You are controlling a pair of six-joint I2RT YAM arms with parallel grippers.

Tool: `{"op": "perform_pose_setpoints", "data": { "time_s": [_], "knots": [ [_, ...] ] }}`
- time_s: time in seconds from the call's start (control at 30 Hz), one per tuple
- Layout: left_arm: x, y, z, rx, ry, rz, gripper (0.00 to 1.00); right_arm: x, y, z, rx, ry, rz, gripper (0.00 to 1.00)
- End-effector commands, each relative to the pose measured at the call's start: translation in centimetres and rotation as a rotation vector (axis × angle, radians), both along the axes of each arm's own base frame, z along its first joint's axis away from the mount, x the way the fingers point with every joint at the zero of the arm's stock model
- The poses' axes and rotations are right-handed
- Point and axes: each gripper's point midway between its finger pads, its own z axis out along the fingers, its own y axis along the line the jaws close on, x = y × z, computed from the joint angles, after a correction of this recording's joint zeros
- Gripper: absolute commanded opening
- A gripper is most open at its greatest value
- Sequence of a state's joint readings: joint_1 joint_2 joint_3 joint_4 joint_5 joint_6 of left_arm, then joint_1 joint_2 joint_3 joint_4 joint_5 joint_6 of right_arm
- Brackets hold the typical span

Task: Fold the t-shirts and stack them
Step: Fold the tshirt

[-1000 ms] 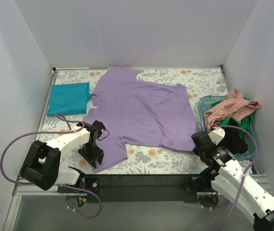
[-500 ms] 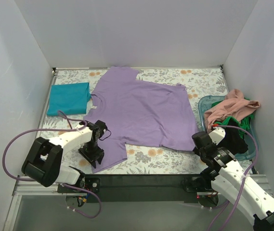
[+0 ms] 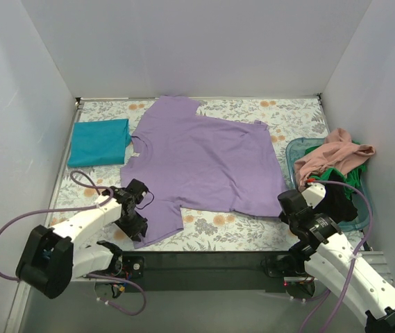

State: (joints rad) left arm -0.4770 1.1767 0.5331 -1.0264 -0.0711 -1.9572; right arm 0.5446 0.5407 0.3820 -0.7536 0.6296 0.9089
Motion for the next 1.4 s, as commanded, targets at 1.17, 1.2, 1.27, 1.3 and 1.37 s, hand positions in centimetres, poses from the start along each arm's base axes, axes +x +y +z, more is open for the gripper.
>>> {"op": "perform_pose_setpoints", "data": {
  "time_s": [1.17,1.2,1.27,1.3,1.37],
  "knots": [
    [2.7,1.7,11.6,-0.088,-0.448,0.322,0.0,-4.6,0.9,7.3,0.246,-0.087,0.082,0.01],
    [2.7,1.6,11.5,-0.094,-0.448,0.319,0.0,-4.6,1.0,7.1,0.246,-0.08,0.085,0.01],
    [2.9,1.2,11.3,-0.112,-0.45,0.304,0.0,-4.6,1.1,6.7,0.235,-0.061,0.092,0.01],
    [3.2,1.0,11.5,-0.119,-0.461,0.305,0.0,-4.5,1.2,6.6,0.23,-0.056,0.098,0.01],
    [4.3,0.7,12.1,-0.132,-0.496,0.303,0.0,-4.2,1.4,6.2,0.216,-0.029,0.103,0.01]
  ]
}}
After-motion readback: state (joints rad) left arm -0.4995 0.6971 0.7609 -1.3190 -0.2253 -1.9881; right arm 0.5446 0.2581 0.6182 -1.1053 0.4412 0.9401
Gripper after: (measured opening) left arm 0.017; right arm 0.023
